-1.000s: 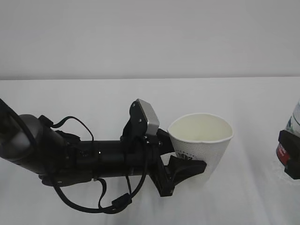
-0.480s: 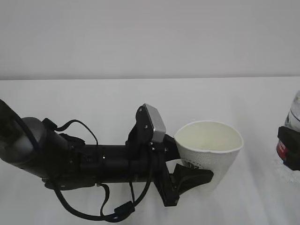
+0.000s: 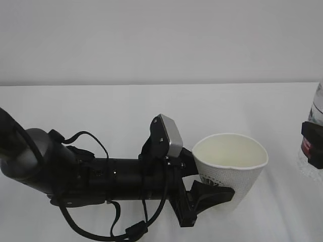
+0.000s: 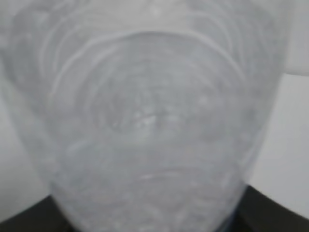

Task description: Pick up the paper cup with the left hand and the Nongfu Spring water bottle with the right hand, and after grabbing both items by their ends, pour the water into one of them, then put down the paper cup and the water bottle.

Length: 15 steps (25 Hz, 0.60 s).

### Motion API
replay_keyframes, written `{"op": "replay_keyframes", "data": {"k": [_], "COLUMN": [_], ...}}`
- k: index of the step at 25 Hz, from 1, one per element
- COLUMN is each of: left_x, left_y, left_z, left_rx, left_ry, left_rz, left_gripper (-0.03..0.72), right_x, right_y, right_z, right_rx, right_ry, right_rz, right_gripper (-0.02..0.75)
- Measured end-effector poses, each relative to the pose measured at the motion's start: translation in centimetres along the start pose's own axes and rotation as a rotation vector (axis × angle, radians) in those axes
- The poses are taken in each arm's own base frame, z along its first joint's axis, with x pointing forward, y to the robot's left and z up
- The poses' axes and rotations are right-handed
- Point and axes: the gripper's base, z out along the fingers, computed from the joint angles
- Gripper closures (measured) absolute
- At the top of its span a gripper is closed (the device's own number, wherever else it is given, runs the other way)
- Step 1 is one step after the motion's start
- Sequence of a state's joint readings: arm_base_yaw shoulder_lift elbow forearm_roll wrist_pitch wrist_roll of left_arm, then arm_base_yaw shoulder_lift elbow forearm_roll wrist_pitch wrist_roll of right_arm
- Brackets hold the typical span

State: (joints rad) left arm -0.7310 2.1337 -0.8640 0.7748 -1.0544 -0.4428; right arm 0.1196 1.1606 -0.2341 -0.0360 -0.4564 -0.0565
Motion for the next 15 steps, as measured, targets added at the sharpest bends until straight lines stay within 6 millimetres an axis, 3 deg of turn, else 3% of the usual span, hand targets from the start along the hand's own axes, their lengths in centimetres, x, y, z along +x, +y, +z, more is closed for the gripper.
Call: {"op": "replay_keyframes", "data": {"k": [15], "left_x": [0.0], "left_y": [-0.11], "left_z": [0.07], "left_rx": [0.002], "left_ry": [0.0], "left_rz": [0.0], "left_gripper": [0.208], "right_x": [0.47], "right_y": [0.03], "right_z": [-0.09], "right_rx": [-0.007], "right_ry": [0.055], "right_rz": [-0.115], "right_gripper": [0.342]}}
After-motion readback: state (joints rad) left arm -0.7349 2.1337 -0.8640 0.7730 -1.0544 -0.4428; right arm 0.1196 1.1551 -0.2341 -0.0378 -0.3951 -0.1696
